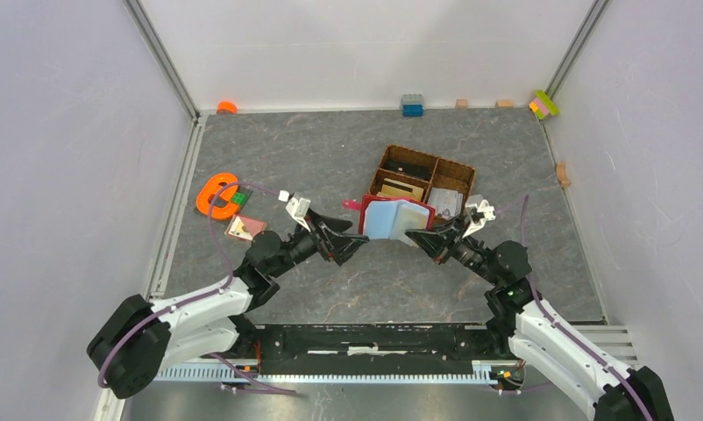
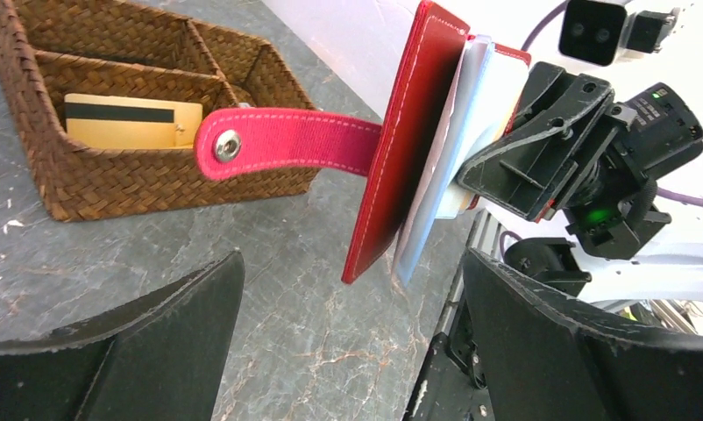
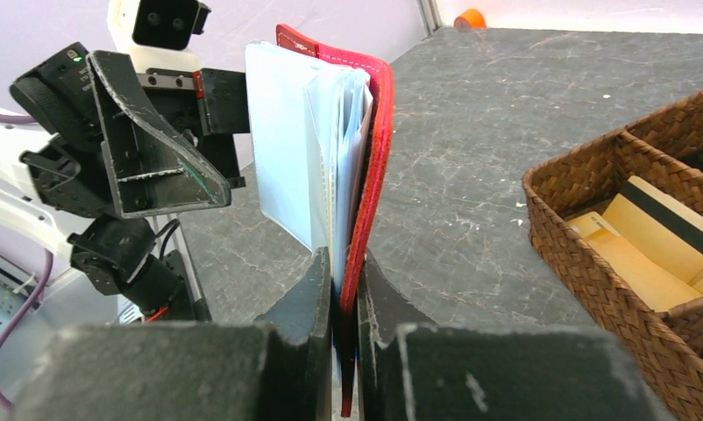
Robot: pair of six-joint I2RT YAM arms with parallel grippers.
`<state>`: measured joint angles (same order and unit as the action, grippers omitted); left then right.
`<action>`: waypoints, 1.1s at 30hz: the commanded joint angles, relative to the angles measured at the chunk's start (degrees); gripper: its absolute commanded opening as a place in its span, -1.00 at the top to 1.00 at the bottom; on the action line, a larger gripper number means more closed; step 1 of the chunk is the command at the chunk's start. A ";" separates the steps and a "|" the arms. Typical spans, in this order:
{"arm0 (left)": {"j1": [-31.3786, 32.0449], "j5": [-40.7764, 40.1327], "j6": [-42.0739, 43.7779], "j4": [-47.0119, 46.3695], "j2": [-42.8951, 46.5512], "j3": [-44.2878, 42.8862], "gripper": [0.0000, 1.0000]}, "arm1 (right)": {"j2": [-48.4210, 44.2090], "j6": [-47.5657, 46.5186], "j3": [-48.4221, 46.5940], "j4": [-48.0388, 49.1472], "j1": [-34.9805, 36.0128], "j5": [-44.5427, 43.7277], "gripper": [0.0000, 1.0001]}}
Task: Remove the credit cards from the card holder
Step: Remove the credit card from the card holder.
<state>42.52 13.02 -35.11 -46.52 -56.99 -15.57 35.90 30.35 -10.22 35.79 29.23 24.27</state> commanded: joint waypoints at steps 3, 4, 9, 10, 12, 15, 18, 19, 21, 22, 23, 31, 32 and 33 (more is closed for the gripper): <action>0.19 4.30 -2.26 -11.87 -3.01 0.24 -1.00 | 1.34 1.53 -0.24 5.92 -0.05 3.04 1.00; 0.21 4.54 -2.29 -11.67 -2.92 0.19 -1.00 | 1.60 1.59 -0.27 6.00 -0.05 3.17 1.00; 0.36 5.88 -1.23 -11.77 -1.35 0.49 -1.00 | 3.19 2.16 -0.41 6.93 -0.07 4.19 1.00; 0.37 5.61 -1.08 -11.71 -0.96 0.62 -1.00 | 3.44 2.30 -0.31 7.16 -0.05 4.39 1.00; 0.37 3.85 -0.21 -10.92 0.80 1.34 -1.00 | 3.87 2.56 -0.19 7.53 -0.06 4.52 1.00; 0.32 0.33 1.57 -9.23 3.74 2.82 -1.00 | 4.16 2.70 -0.22 7.82 -0.05 4.56 1.00; 0.37 -1.13 2.77 -7.80 5.64 3.27 -1.00 | 4.23 2.78 -0.11 7.68 -0.05 3.97 1.00; 0.37 -0.63 2.87 -7.87 5.43 3.19 -1.00 | 4.18 2.79 -0.05 7.64 -0.05 3.67 1.00; 0.40 0.58 2.76 -8.68 4.26 2.94 -1.00 | 4.18 2.95 0.03 7.64 -0.03 3.12 1.00; 0.45 1.41 2.68 -9.57 3.44 2.72 -1.00 | 4.12 3.04 0.12 7.60 -0.05 2.97 1.00; 0.52 2.38 2.55 -10.32 2.42 2.47 -1.00 | 4.09 3.14 0.20 7.79 -0.05 2.89 1.00; 3.37 4.78 4.79 -11.27 -4.69 -0.48 -1.00 | 5.46 4.92 0.48 10.06 -0.05 4.52 1.00; 3.61 5.09 4.75 -11.31 -5.56 -0.97 -1.00 | 6.25 5.38 0.32 11.15 -0.06 5.63 1.00; 3.62 4.90 4.43 -11.45 -6.12 -1.06 -1.00 | 6.90 5.93 0.30 11.92 -0.05 6.71 1.00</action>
<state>45.36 16.21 -33.78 -54.59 -61.17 -13.47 41.17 34.30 -9.52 41.43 29.23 28.29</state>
